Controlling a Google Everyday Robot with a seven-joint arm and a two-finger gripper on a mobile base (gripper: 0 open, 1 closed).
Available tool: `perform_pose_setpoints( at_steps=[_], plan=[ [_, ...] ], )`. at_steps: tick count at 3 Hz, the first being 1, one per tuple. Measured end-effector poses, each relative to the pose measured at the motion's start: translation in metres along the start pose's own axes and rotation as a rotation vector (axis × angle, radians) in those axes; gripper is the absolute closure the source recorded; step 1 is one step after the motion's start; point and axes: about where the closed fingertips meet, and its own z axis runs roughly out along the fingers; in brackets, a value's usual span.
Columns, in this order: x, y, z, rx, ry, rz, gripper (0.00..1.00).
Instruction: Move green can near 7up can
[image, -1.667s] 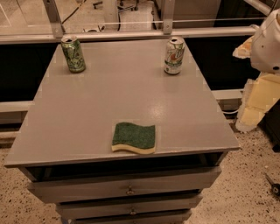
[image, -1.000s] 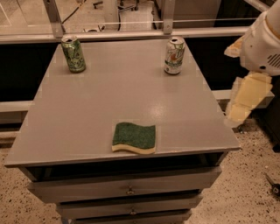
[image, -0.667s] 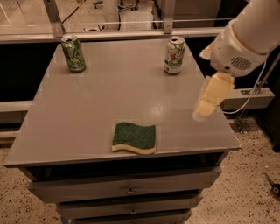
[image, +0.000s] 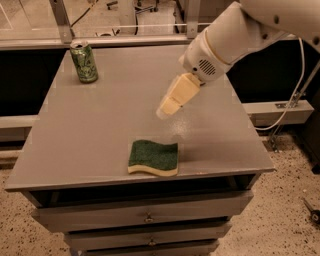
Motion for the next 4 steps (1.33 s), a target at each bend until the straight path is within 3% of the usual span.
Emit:
perform_pose_setpoints(
  at_steps=[3,4],
  plan=[
    [-0.021,-0.004,0.018,-0.001,-0.074,0.027,0.0],
    [-0.048,-0.009,0.066,-0.009,-0.152,0.028,0.0]
  ],
)
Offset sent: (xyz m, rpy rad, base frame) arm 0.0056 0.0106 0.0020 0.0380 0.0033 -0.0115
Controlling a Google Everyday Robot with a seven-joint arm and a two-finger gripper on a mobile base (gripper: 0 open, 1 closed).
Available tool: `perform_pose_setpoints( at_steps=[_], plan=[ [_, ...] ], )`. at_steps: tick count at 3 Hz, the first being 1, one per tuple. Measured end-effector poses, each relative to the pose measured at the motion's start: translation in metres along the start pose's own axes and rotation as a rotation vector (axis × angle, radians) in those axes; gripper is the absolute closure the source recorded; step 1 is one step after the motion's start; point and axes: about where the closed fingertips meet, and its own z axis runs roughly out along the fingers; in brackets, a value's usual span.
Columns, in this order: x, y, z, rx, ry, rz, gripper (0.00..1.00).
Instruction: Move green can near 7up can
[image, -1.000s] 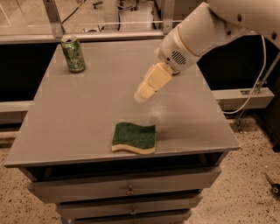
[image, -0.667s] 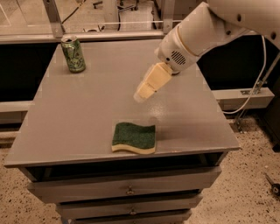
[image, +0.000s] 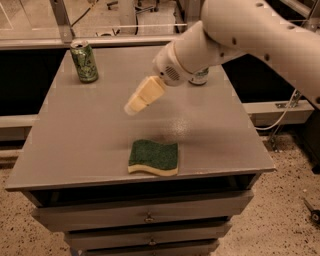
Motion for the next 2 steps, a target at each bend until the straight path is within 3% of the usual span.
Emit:
perform_pose_setpoints(
  at_steps=[2],
  plan=[
    [-0.074,-0.064,0.092,0.084,-0.242,-0.002,0.0]
  ],
)
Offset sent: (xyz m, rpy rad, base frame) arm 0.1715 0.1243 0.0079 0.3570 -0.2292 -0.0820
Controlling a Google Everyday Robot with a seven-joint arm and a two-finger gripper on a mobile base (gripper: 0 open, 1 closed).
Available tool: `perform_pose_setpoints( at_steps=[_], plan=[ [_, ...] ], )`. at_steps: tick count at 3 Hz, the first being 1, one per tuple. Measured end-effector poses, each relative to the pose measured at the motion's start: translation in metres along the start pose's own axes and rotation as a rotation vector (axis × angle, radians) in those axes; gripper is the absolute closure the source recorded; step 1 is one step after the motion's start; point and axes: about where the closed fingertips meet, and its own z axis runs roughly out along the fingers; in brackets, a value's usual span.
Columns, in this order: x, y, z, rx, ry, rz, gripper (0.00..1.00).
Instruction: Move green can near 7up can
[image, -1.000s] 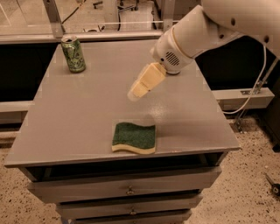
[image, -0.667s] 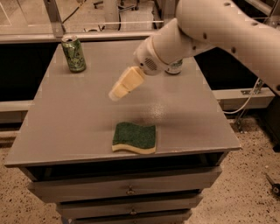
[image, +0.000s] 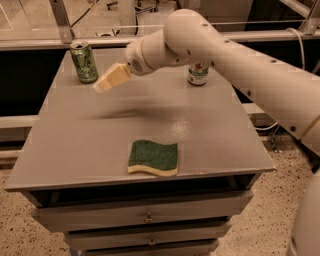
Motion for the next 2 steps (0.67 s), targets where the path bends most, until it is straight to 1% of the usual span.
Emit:
perform_pose_setpoints(
  at_steps=[1,2],
  plan=[
    [-0.016,-0.017,0.04,0.015,-0.084,0.017,0.0],
    [-0.022,-0.025,0.073,0.01,-0.153,0.053,0.0]
  ],
)
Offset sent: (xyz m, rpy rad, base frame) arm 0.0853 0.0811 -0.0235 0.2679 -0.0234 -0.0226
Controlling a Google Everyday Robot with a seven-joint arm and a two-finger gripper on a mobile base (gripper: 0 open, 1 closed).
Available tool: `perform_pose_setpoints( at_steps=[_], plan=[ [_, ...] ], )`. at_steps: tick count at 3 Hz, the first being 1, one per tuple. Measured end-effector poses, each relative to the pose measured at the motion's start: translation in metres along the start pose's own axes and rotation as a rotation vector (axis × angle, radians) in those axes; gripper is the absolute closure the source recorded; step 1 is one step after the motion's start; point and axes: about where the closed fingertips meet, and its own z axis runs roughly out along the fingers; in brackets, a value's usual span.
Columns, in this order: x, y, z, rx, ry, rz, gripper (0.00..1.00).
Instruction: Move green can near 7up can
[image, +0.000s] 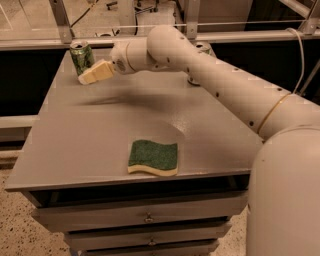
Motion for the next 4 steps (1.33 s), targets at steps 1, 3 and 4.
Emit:
perform_pose_setpoints(
  at_steps=[1,3,4],
  plan=[
    [-0.003,0.001,0.028,-0.018,-0.06,0.019,0.0],
    [-0.007,0.006,0.061,-0.046,-0.171,0.026,0.35],
    [-0.011,0.006,0.065,-0.042,-0.213,0.015,0.59]
  ],
)
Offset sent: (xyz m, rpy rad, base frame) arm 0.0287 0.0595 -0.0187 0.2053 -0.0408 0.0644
